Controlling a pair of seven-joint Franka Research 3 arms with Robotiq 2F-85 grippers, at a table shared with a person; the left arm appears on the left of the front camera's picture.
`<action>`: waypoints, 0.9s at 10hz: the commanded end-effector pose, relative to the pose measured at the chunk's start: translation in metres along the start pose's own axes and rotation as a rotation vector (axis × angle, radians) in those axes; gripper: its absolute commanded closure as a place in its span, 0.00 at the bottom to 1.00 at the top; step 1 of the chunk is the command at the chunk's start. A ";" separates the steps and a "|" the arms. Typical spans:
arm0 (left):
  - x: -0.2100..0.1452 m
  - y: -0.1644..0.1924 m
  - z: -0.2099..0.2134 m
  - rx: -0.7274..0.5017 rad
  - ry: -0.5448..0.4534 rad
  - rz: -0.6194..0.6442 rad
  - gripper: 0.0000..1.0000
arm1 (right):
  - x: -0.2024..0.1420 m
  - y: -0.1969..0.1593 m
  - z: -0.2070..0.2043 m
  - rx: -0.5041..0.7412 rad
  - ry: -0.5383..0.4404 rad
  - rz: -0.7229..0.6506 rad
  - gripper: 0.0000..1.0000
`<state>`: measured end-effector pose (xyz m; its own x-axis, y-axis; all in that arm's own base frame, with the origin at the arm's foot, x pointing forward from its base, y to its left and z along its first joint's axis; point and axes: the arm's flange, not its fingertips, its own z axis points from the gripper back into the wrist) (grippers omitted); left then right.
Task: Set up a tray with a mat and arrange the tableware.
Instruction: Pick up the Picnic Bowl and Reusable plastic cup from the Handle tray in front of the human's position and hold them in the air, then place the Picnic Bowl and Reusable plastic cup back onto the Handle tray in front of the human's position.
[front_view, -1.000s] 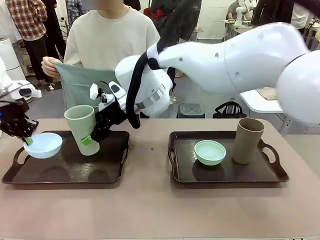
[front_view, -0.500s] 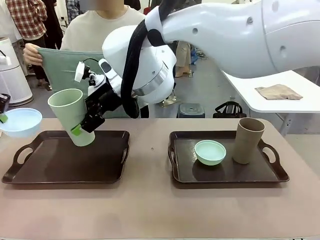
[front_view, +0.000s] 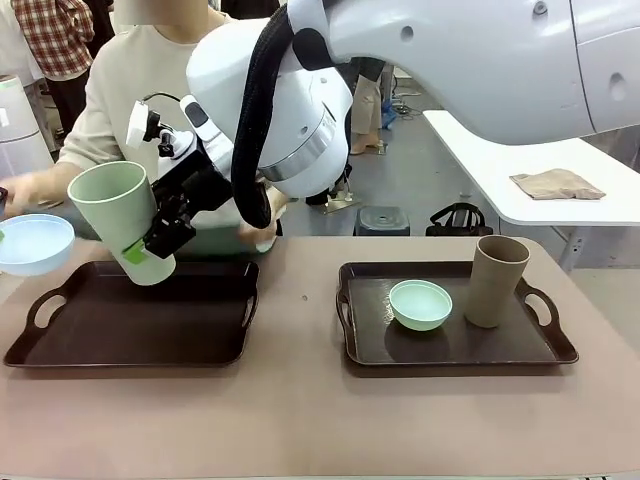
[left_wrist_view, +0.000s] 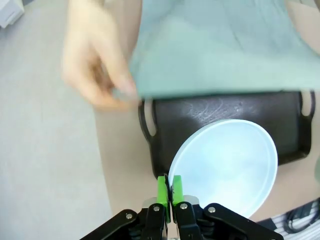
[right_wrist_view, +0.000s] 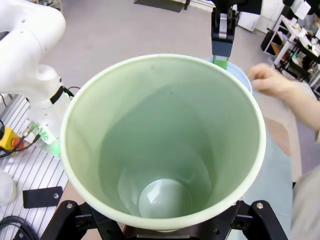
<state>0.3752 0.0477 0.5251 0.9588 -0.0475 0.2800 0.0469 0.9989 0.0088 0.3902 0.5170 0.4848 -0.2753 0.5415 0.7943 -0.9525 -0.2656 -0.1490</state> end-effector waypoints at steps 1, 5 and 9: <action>0.001 0.000 -0.002 -0.002 0.005 0.001 1.00 | -0.005 -0.002 -0.001 0.001 0.002 -0.009 1.00; 0.001 0.000 -0.002 -0.002 0.005 0.001 1.00 | -0.005 -0.002 -0.001 0.001 0.002 -0.009 1.00; 0.001 0.000 -0.002 -0.002 0.005 0.001 1.00 | -0.005 -0.002 -0.001 0.001 0.002 -0.009 1.00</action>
<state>0.3760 0.0478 0.5234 0.9600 -0.0472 0.2758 0.0470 0.9989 0.0073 0.3942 0.5156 0.4802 -0.2668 0.5465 0.7938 -0.9549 -0.2610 -0.1413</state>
